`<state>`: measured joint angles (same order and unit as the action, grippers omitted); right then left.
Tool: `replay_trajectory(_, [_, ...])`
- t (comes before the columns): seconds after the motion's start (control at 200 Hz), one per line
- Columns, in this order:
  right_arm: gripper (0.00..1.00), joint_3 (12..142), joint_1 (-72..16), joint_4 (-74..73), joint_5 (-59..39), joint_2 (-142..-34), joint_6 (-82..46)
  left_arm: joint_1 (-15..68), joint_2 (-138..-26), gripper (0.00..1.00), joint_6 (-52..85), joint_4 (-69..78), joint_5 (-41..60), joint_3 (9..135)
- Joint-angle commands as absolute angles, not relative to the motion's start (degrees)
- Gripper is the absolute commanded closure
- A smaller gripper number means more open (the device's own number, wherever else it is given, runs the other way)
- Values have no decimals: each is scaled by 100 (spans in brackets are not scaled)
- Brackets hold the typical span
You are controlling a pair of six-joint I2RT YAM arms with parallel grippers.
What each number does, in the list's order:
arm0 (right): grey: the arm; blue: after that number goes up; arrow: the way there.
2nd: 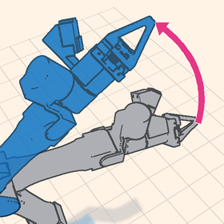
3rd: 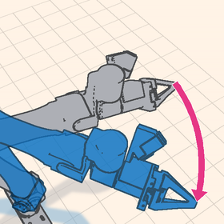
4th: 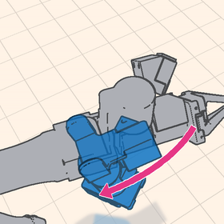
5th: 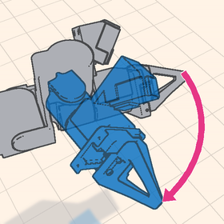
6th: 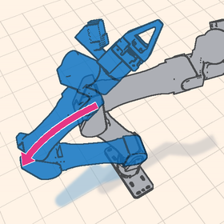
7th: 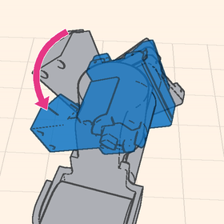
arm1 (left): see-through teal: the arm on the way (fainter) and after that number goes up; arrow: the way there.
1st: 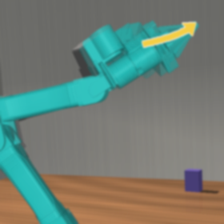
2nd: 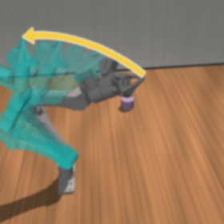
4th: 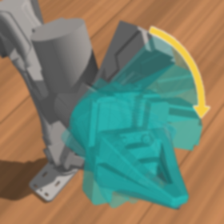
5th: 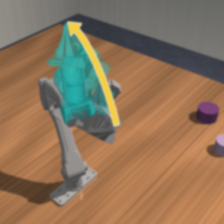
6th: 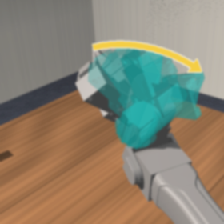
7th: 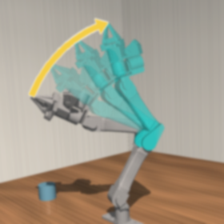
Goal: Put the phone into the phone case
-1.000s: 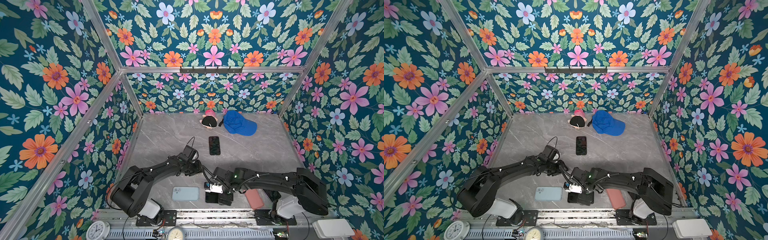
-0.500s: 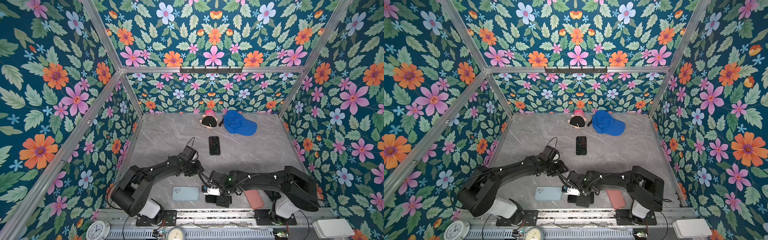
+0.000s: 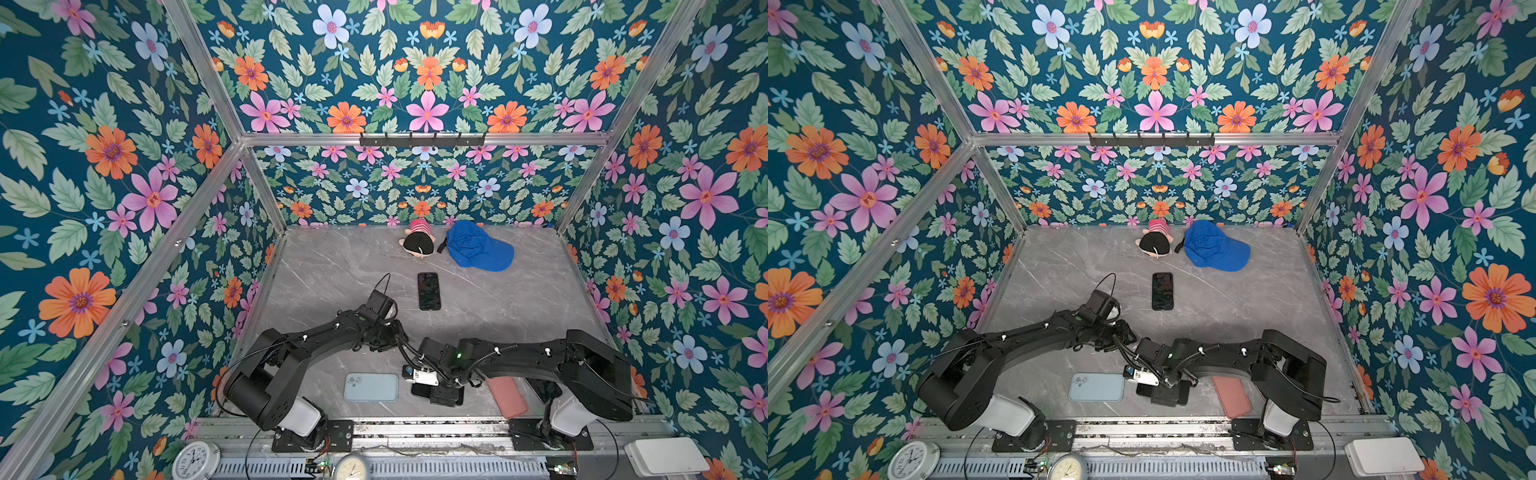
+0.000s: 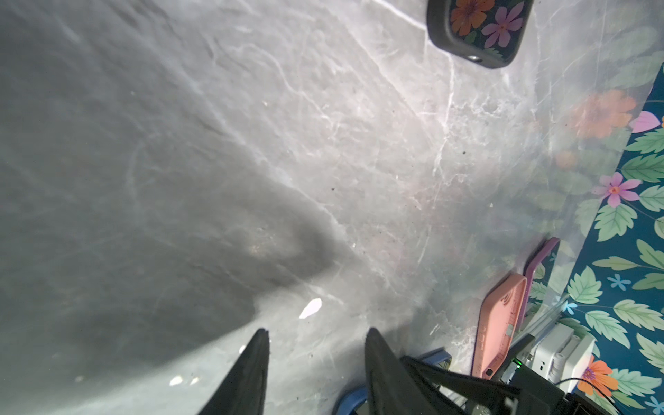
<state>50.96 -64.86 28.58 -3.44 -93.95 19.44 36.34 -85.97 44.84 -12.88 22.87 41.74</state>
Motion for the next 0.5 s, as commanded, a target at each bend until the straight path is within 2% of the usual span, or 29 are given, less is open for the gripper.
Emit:
replay_trajectory(0.0, [19, 5079, -6381, 2730, -306, -9412, 1937, 3541, -8514, 54, 4378, -1276, 2445, 4096])
replay_trajectory(0.24, [21, 5093, -5954, 2142, -646, -9399, 1914, 2874, -8052, 54, 4434, -278, 3721, 3438])
replay_trajectory(0.385, [22, 5142, -5777, 1873, -728, -9451, 1903, 2856, -8087, 53, 4720, 526, 4438, 3149])
replay_trajectory(0.495, [22, 5149, -5657, 1720, -731, -9671, 1888, 2865, -8186, 53, 4921, 939, 4620, 2966])
